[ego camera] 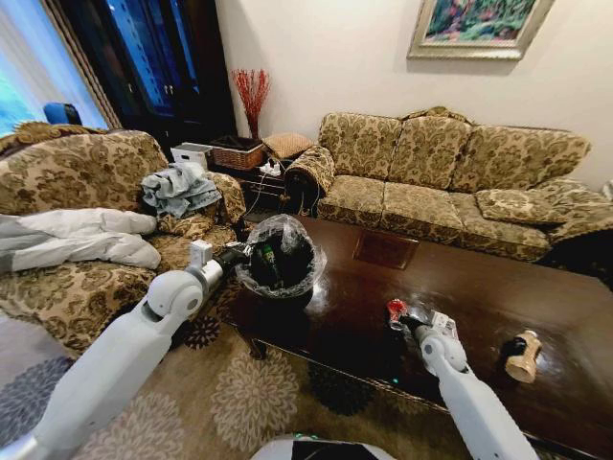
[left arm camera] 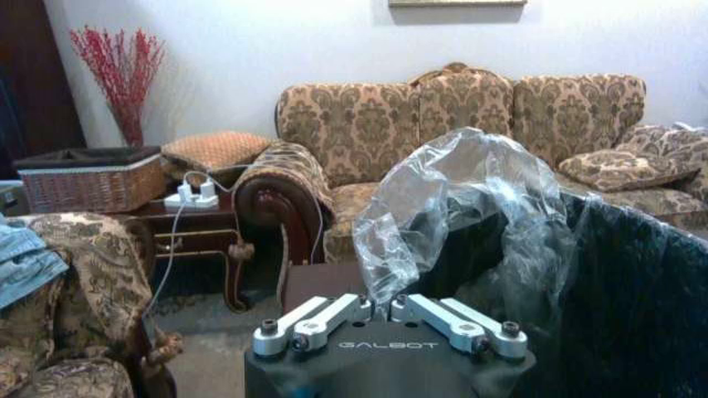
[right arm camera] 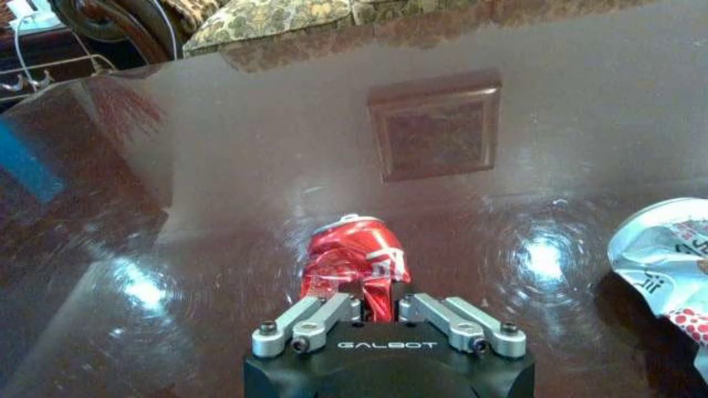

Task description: Move to the front of the table and place the trash on the table into the trash bin.

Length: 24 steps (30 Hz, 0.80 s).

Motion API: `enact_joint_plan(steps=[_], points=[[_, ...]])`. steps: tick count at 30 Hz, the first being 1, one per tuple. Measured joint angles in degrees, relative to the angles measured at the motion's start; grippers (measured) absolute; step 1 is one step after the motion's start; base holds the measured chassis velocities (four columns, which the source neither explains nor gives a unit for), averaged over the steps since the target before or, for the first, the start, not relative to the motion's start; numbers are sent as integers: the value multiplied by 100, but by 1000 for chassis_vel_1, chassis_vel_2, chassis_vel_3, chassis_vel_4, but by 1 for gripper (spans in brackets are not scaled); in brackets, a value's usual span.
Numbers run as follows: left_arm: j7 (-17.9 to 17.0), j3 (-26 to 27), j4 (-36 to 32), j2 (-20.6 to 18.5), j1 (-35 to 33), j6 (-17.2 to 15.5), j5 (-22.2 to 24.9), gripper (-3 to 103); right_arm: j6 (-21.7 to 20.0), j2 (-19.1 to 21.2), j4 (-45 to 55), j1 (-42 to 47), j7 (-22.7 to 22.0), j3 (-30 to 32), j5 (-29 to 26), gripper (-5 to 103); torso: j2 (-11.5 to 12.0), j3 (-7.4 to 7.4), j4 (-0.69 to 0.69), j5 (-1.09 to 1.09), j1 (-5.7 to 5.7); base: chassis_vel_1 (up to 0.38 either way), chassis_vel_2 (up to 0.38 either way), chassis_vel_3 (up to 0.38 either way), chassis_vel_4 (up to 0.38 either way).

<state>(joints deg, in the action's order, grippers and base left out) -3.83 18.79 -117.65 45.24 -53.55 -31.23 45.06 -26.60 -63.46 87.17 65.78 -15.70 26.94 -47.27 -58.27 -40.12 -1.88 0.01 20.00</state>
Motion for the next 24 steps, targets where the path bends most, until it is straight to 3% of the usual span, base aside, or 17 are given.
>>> enact_joint_plan(steps=[9, 15, 18, 20, 24], points=[[-40, 5, -50, -23, 23, -16, 113, 4, 395, 151, 811, 81, -251, 40, 121, 13, 2, -3, 3, 1, 2, 0, 0, 0, 0], [-41, -4, -67, -47, -22, -27, 131, 4, 502, 716, 2324, -215, -547, 191, -187, 13, 1, -1, 1, -1, 1, 0, 0, 0, 0], [-37, -83, -47, -85, 1, -33, 161, 4, 611, 1119, 2889, -509, -410, 197, -374, 13, 1, -1, 1, 0, 1, 0, 0, 0, 0], [-29, -266, 14, -152, 95, -49, 237, 4, 738, 1614, 3293, -904, -62, 36, -746, 13, 1, 0, 2, -1, 1, 0, 0, 0, 0], [-7, -441, 94, -212, 265, -84, 302, 4, 813, 2023, 3476, -1572, 410, -378, -1105, 13, 1, 0, 3, -2, 1, 0, 0, 0, 0]])
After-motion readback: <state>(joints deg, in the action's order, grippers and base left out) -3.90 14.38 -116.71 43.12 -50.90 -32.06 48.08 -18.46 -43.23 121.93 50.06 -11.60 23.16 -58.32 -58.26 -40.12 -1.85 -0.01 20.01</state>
